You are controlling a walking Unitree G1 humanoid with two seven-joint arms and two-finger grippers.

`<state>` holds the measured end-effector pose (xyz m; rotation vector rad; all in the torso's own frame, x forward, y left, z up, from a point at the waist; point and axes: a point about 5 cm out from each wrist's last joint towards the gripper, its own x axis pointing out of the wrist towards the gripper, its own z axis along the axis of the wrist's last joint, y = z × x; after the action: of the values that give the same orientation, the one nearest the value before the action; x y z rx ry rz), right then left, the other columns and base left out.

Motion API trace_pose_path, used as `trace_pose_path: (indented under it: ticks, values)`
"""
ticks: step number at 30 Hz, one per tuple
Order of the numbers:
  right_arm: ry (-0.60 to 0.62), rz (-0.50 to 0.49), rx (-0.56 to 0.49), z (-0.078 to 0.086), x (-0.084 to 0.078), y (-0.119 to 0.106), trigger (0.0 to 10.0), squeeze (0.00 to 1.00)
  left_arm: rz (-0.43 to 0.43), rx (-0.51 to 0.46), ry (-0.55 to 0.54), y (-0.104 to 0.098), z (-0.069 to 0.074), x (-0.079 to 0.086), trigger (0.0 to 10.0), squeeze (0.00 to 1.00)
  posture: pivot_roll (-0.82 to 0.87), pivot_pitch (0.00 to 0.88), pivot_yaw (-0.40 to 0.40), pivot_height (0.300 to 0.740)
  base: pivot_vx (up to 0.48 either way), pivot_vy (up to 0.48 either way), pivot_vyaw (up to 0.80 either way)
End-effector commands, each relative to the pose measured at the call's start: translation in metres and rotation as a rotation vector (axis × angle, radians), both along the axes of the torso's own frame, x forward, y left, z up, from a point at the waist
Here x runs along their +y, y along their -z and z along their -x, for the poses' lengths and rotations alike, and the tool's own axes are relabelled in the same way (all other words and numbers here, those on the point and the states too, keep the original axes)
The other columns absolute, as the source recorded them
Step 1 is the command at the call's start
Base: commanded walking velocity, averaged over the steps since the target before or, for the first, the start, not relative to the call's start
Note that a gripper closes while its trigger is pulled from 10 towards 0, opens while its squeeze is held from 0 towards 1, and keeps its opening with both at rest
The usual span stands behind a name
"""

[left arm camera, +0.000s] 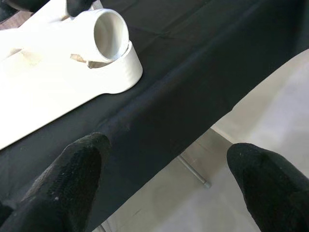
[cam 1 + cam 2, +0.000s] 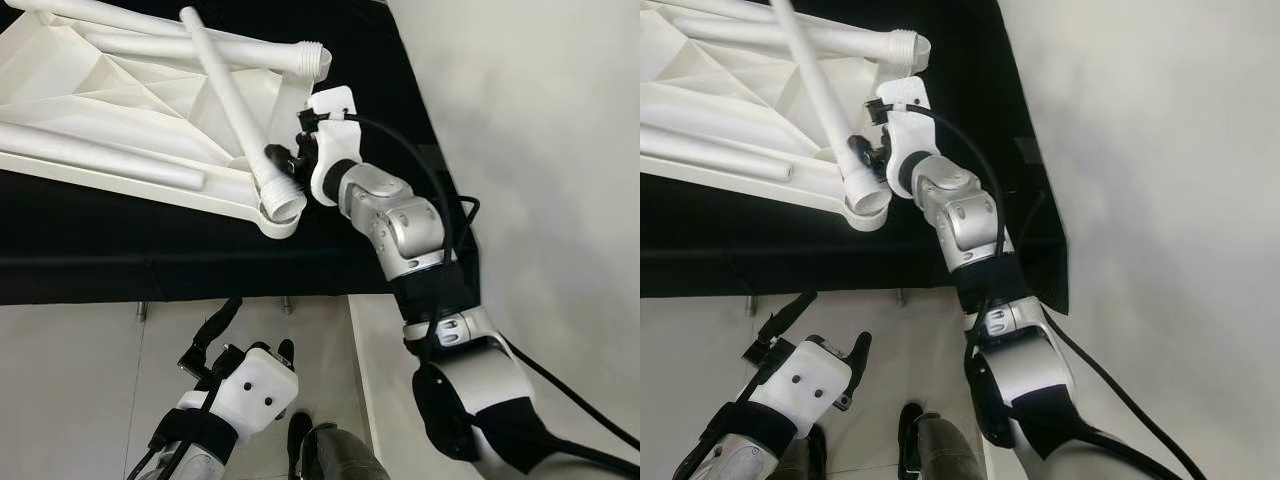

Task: Building children table

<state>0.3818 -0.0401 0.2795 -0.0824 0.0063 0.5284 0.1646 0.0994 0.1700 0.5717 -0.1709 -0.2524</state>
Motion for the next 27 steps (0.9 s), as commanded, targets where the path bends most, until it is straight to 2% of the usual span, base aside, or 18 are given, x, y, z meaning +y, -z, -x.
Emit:
trace_pose_path:
  ticks: [1,2,3,4,7,8,9,10,12,13,14,17,20,22,24,25,26,27]
  values:
    - [0.002,0.03,0.014,0.0,0.001,0.005,0.0,0.0,-0.002,0.028,0.003,0.007,0.001,-0.003,10.0,0.0,-0.07,0.292,-0.179,0.74,0.0,0.0,0.0]
    - [0.003,0.057,0.026,0.002,0.003,0.01,7.6,0.0,-0.002,0.03,0.004,0.007,0.0,-0.003,10.0,0.0,-0.07,0.29,-0.18,0.74,0.0,0.0,0.0]
    - [0.003,0.057,0.026,0.002,0.003,0.01,7.6,0.0,-0.002,0.03,0.004,0.007,0.0,-0.003,10.0,0.0,-0.07,0.29,-0.18,0.74,0.0,0.0,0.0]
    - [0.003,0.061,0.028,0.002,0.004,0.01,10.0,0.0,-0.002,0.03,0.004,0.008,0.0,-0.003,10.0,0.0,-0.07,0.287,-0.181,0.74,0.0,0.0,0.0]
    - [-0.002,0.05,0.037,0.002,0.006,0.01,10.0,0.0,-0.003,0.031,0.003,0.009,-0.001,-0.003,10.0,0.0,-0.07,0.282,-0.183,0.74,0.0,0.0,0.0]
    - [-0.003,0.007,0.034,0.001,0.008,0.006,10.0,0.24,-0.003,0.032,0.001,0.01,-0.002,-0.003,10.0,0.0,-0.06,0.277,-0.185,0.74,0.0,0.0,0.0]
    - [-0.003,0.007,0.034,0.001,0.008,0.006,10.0,0.24,-0.003,0.032,0.001,0.01,-0.002,-0.003,10.0,0.0,-0.06,0.277,-0.185,0.74,0.0,0.0,0.0]
    - [-0.003,-0.032,0.017,0.0,0.01,0.001,10.0,0.24,-0.003,0.033,-0.001,0.01,-0.003,-0.003,10.0,0.0,-0.06,0.275,-0.186,0.74,0.0,0.0,0.0]
    - [-0.003,-0.032,0.017,0.0,0.01,0.001,10.0,0.24,-0.003,0.033,-0.001,0.01,-0.003,-0.003,10.0,0.0,-0.06,0.275,-0.186,0.74,0.0,0.0,0.0]
    - [0.003,-0.092,-0.012,-0.002,0.01,-0.007,10.0,1.0,-0.001,0.035,-0.004,0.012,-0.004,-0.003,10.0,0.0,-0.06,0.264,-0.188,0.74,0.0,0.0,0.0]
    - [0.003,-0.092,-0.012,-0.002,0.01,-0.007,10.0,1.0,-0.001,0.035,-0.004,0.012,-0.004,-0.003,10.0,0.0,-0.06,0.264,-0.188,0.74,0.0,0.0,0.0]
    - [0.016,-0.227,-0.132,-0.005,0.006,-0.031,10.0,1.0,0.034,0.056,-0.037,0.015,-0.011,0.001,10.0,0.0,-0.06,0.23,-0.195,0.74,0.0,0.0,0.0]
    - [0.012,-0.246,-0.156,-0.005,0.005,-0.035,10.0,1.0,0.051,0.063,-0.05,0.016,-0.013,0.003,10.0,0.0,-0.06,0.23,-0.195,0.74,0.0,0.0,0.0]
    - [-0.028,-0.284,-0.211,-0.002,0.004,-0.044,10.0,1.0,0.168,0.066,-0.159,0.014,-0.023,0.018,10.0,0.0,-0.05,0.197,-0.2,0.74,0.0,0.0,0.0]
    - [-0.028,-0.284,-0.211,-0.002,0.004,-0.044,10.0,1.0,0.168,0.066,-0.159,0.014,-0.023,0.018,10.0,0.0,-0.05,0.197,-0.2,0.74,0.0,0.0,0.0]
    - [-0.092,-0.298,-0.252,0.005,0.004,-0.048,10.0,0.05,0.227,0.032,-0.227,0.006,-0.03,0.031,10.0,0.0,-0.05,0.177,-0.201,0.74,0.0,0.0,0.0]
    - [-0.16,-0.326,-0.261,0.012,0.004,-0.045,10.0,0.0,0.296,-0.009,-0.29,-0.004,-0.034,0.044,10.0,0.0,-0.04,0.156,-0.202,0.74,0.0,0.0,0.0]
    - [-0.201,-0.344,-0.259,0.018,0.003,-0.04,10.0,0.0,0.339,-0.043,-0.33,-0.012,-0.038,0.054,10.0,0.0,-0.03,0.138,-0.2,0.74,0.0,0.0,0.0]
